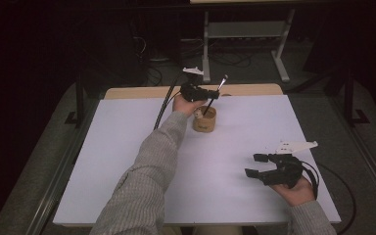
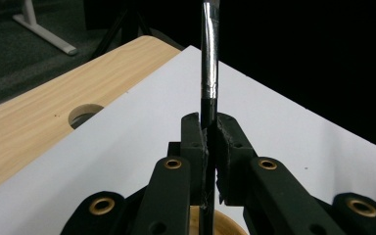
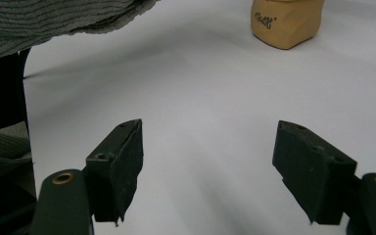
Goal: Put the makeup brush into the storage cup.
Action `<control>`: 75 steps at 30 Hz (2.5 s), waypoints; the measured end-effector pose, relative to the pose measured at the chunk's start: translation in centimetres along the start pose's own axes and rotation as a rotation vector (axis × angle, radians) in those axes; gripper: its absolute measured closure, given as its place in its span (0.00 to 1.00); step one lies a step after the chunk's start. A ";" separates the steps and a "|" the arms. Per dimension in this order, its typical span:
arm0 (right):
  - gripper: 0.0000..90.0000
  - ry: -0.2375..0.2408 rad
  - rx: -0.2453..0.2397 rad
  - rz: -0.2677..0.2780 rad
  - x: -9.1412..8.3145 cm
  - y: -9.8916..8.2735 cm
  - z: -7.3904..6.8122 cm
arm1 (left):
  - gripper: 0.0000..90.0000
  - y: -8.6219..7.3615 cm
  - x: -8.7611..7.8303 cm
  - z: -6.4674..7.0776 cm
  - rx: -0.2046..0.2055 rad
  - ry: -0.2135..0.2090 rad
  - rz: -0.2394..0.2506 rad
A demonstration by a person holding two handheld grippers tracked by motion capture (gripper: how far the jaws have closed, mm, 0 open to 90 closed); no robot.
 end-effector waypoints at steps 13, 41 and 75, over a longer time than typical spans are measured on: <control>0.29 0.007 -0.002 0.001 0.0 0.0 -0.1 | 0.92 -0.4 -0.1 0.2 0.006 -0.005 -0.013; 0.29 0.015 -0.001 0.000 0.0 0.0 -0.1 | 0.84 -0.7 -0.4 0.2 0.011 0.022 -0.064; 0.28 -0.014 -0.012 -0.008 0.0 -0.1 -0.1 | 0.78 -0.8 -3.9 1.8 0.051 0.059 -0.094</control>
Point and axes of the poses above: each handheld gripper's, and its own axes: x roughly forward along the jaws, y roughly out of its top, z roughly to its right, the point moved 5 cm from there along x, roughly forward along the jaws, and after that the axes turned 4 degrees about -y, right-handed, at the moved point
